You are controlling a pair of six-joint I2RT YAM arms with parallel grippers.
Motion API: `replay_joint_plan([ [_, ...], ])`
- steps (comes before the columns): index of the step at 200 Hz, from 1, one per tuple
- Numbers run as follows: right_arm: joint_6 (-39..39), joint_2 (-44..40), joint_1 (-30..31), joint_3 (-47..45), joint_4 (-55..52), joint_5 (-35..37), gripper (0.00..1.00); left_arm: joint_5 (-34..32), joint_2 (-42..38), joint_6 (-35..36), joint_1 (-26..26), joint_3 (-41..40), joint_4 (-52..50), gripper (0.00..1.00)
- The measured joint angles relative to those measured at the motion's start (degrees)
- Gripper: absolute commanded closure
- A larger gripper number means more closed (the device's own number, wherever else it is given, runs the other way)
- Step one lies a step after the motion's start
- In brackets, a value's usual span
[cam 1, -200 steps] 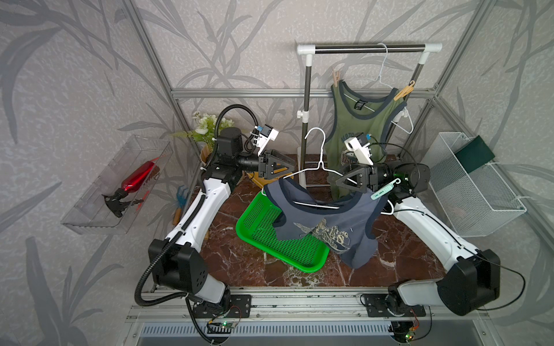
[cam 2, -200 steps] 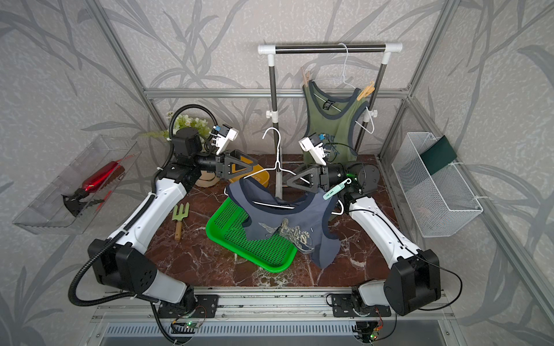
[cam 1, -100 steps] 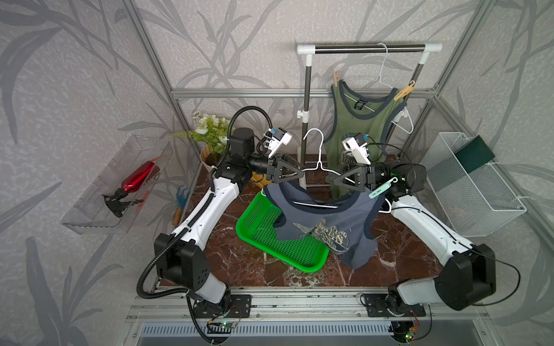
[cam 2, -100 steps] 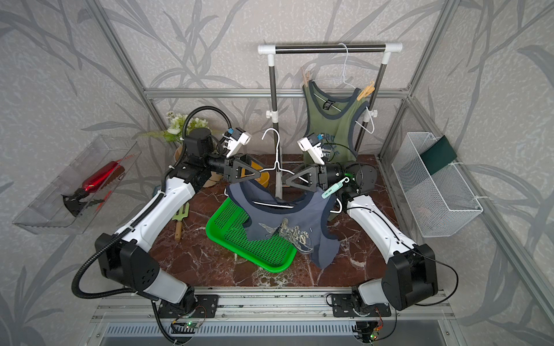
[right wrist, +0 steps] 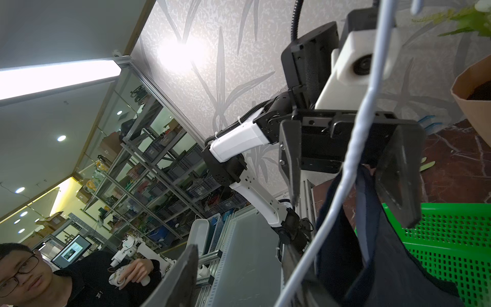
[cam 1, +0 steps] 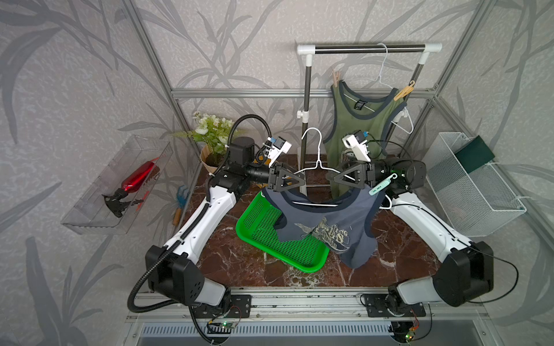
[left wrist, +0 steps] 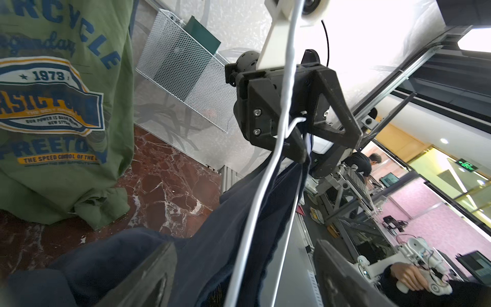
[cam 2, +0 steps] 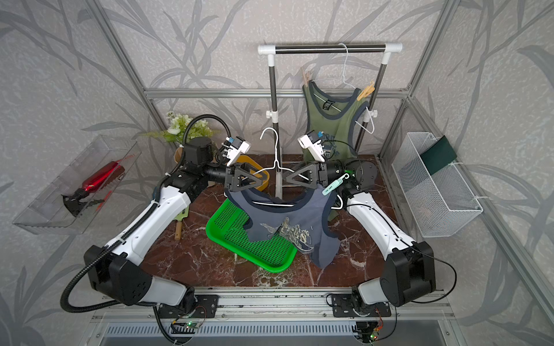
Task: Remove the clothespins securing tank tops to the hanger
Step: Adjust the hanger.
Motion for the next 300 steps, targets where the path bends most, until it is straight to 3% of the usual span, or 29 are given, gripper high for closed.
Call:
replay_joint_plan([
  [22,-9.4,-2.6,0.0,-0.6,-10.6,0.4,1.0,-3.6,-1.8,-0.5,-0.2,0.5,-2.3,0.15],
  [71,-39.5,-12.4,2.0,1.8,-47.7,4.7,1.0,-11.1,-2.0,-1.0,-2.7,2.0,-7.6,0.16],
  [130,-55.6,-14.4,5.0,2.6,-65.3,11.5,1.0,-16.5,-1.9,-3.8,-3.2,2.0,-8.5,0.26],
  [183,-63.5,-16.7,6.3,2.6,-73.0,17.6,1.0,-18.9,-1.9,-7.1,-3.6,2.5,-9.1,0.16],
  [213,-69.3,-17.2,8.6,2.7,-77.4,21.8,1.0,-23.3,-1.5,-13.0,-3.6,6.3,-11.3,0.11],
  [262,-74.4,-19.0,10.9,2.1,-79.8,27.0,1.0,-32.5,-1.1,-17.8,-3.9,11.0,-19.4,0.11],
  [300,-73.2,-21.5,11.1,-0.2,-76.4,29.3,1.0,-36.0,-1.7,-20.6,-4.3,6.0,-18.5,0.17],
])
